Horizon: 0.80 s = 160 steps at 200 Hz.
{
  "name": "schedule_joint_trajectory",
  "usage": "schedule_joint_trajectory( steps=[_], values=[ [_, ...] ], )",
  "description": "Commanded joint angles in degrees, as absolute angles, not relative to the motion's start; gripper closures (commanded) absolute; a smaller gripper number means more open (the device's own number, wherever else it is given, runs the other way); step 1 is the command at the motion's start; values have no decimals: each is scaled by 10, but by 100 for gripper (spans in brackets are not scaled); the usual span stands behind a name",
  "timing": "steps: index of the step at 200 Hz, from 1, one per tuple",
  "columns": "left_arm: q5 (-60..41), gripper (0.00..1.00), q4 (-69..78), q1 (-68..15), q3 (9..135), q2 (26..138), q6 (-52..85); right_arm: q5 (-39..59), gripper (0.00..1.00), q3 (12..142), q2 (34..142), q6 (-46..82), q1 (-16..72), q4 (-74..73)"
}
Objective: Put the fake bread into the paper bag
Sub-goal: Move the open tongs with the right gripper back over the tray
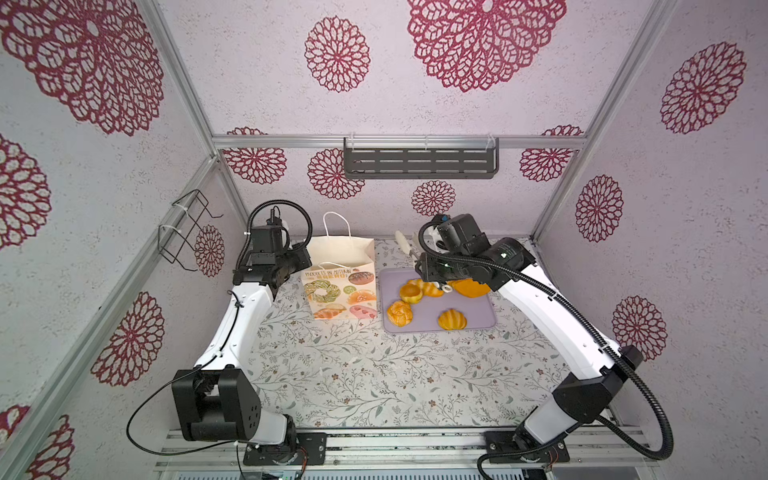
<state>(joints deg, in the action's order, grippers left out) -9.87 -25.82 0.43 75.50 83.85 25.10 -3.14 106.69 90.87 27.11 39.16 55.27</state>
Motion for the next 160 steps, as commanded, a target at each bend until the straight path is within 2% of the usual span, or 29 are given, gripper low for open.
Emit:
schedule_joint_trajectory(
  steps=[1,65,115,160],
  values=[
    [-100,100,-255,5,759,820,247,-44,53,1036,850,281,376,516],
    [-102,100,-254,5,758,819,248,-33,49,915,777,246,309,526],
    [-101,100,-254,4,757,817,247,-44,48,888,780,184,279,561],
    [-101,100,-253,4,757,816,248,21,48,841,796,215,276,553]
  ],
)
